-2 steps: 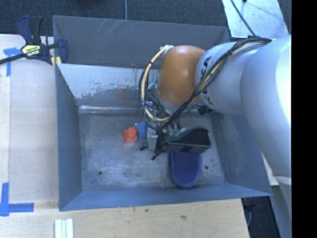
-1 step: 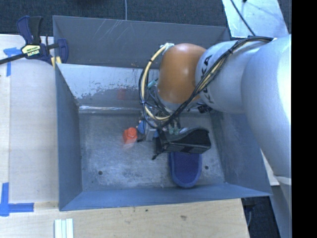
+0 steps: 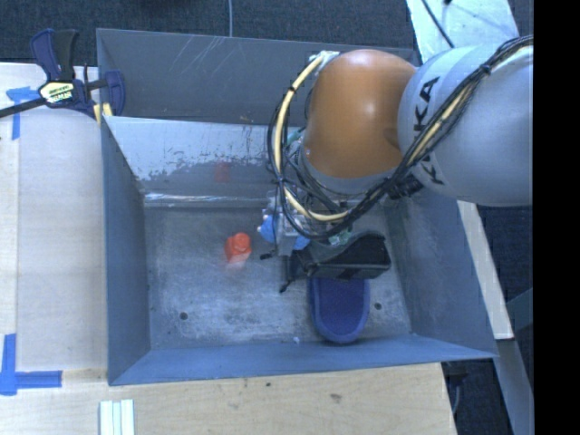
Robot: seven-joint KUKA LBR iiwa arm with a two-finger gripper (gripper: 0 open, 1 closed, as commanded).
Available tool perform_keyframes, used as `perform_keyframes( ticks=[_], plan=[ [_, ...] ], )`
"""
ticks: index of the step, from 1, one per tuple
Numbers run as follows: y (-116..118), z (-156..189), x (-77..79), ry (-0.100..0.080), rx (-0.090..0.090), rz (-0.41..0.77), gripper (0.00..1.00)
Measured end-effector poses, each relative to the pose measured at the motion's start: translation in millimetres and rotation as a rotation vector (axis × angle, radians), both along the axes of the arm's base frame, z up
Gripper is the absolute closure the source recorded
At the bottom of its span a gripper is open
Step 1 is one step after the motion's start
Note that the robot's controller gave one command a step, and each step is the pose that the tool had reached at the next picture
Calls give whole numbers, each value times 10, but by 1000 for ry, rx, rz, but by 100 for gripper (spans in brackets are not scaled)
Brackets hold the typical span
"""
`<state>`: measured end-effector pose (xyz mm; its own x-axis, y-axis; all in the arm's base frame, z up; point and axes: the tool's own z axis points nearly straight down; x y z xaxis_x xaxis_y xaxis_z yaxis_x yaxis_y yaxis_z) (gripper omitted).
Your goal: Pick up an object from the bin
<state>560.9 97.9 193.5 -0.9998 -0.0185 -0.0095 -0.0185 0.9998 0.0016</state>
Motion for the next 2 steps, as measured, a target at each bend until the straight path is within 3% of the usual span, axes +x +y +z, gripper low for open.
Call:
perform_keyframes(
  ticks=[1, 2],
  plan=[
    [178, 1159, 668, -5, 0, 42, 100],
    [282, 910, 534, 8, -3, 443, 100]
  ],
)
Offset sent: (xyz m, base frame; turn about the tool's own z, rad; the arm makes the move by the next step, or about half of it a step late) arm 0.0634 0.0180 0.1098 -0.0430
